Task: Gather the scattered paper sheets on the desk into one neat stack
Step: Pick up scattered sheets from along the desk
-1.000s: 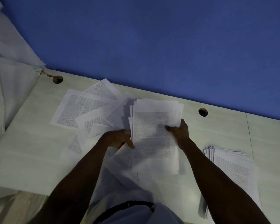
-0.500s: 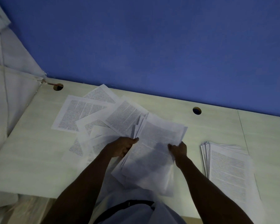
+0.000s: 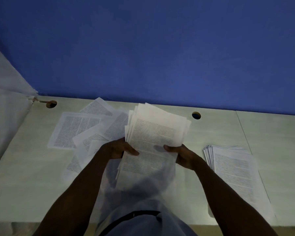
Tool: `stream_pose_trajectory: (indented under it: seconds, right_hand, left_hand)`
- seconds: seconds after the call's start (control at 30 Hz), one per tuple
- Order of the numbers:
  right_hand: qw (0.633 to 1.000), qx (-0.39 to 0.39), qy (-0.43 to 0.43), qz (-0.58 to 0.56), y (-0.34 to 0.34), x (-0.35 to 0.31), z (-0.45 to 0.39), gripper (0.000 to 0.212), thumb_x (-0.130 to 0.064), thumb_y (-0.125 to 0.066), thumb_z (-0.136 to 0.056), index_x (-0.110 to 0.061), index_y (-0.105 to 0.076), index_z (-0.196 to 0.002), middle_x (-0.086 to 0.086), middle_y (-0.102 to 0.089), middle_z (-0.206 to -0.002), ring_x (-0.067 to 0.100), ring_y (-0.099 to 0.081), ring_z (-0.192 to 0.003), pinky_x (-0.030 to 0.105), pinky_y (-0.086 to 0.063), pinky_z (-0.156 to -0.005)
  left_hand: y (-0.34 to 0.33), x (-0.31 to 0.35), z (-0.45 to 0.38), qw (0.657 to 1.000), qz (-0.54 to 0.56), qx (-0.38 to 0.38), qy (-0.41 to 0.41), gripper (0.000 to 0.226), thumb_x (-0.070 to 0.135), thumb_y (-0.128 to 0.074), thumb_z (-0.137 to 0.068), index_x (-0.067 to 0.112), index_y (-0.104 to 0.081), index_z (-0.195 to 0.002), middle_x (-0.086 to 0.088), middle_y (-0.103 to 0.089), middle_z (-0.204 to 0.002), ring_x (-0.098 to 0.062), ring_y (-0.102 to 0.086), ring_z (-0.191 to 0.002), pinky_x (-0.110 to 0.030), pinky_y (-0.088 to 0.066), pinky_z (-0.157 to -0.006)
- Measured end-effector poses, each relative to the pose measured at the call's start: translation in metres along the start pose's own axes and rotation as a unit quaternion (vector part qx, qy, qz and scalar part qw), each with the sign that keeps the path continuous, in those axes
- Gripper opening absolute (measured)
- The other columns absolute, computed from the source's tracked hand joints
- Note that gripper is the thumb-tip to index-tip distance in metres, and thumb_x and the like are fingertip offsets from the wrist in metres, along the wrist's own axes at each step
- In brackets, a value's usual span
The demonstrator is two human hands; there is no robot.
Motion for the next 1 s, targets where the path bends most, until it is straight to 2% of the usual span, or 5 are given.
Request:
stream_pose_trajectory:
  seconds: [0.17, 0.33, 0.5, 0.8, 1.0]
  right_hand:
    - [0.999, -0.016, -0.021, 0.045, -0.01, -0.03, -0.01, 0.093, -0.02, -0.1, -0.058, -0.019, -0.055, -0.139, 0.013, -0.064, -0.134, 0.035, -0.059, -0.127, 0.052, -0.058, -0.097]
    - [0.996, 0.027, -0.024, 0.084, -0.012, -0.027, -0.016, 0.072, -0.018, -0.092, -0.071, -0.022, -0.058, -0.135, 0.007, -0.067, -0.131, 0.032, -0.061, -0.124, 0.047, -0.057, -0.099]
    - [0.983, 0.055, -0.125, 0.12, 0.006, 0.022, 0.005, 0.059, -0.019, -0.095, -0.068, -0.01, -0.072, -0.122, 0.013, -0.075, -0.119, 0.036, -0.07, -0.11, 0.048, -0.062, -0.088]
    - [0.976, 0.137, -0.026, -0.169, 0.006, 0.073, -0.002, 0.069, -0.012, -0.093, -0.07, 0.0, -0.066, -0.132, 0.024, -0.066, -0.133, 0.044, -0.064, -0.122, 0.062, -0.049, -0.105]
    - [0.97, 0.221, -0.057, -0.08, -0.004, 0.086, -0.007, 0.046, 0.002, -0.084, -0.077, 0.006, -0.066, -0.119, 0.022, -0.072, -0.117, 0.033, -0.07, -0.091, 0.038, -0.06, -0.069]
  left_hand:
    - [-0.002, 0.017, 0.009, 0.999, 0.012, 0.004, -0.029, 0.05, -0.014, -0.071, -0.078, 0.007, -0.065, -0.123, -0.011, -0.071, -0.12, -0.029, -0.067, -0.113, -0.043, -0.057, -0.092]
    - [0.003, 0.009, 0.004, 0.975, 0.143, 0.164, -0.039, 0.073, 0.029, -0.088, -0.072, 0.003, -0.059, -0.133, -0.019, -0.064, -0.132, -0.034, -0.065, -0.118, -0.054, -0.048, -0.105]
    - [0.021, -0.033, 0.013, 0.89, 0.34, 0.297, -0.069, 0.064, 0.027, -0.085, -0.074, 0.007, -0.064, -0.13, -0.019, -0.067, -0.128, -0.037, -0.064, -0.117, -0.06, -0.049, -0.101]
    - [-0.003, -0.096, -0.003, 0.822, 0.398, 0.407, -0.029, 0.049, 0.034, -0.064, -0.096, 0.004, -0.056, -0.133, -0.022, -0.062, -0.129, -0.04, -0.061, -0.117, -0.062, -0.048, -0.101]
    - [-0.021, -0.096, 0.007, 0.851, 0.389, 0.353, -0.018, 0.045, 0.012, -0.062, -0.097, 0.001, -0.05, -0.138, -0.021, -0.057, -0.133, -0.041, -0.057, -0.12, -0.055, -0.057, -0.087]
Point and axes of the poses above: each hand's wrist, its own z-axis away from the middle knuckle, its own y-axis out of the back of the hand, x = y × z, the point moved 5 cm from there along -z, towards the middle knuckle
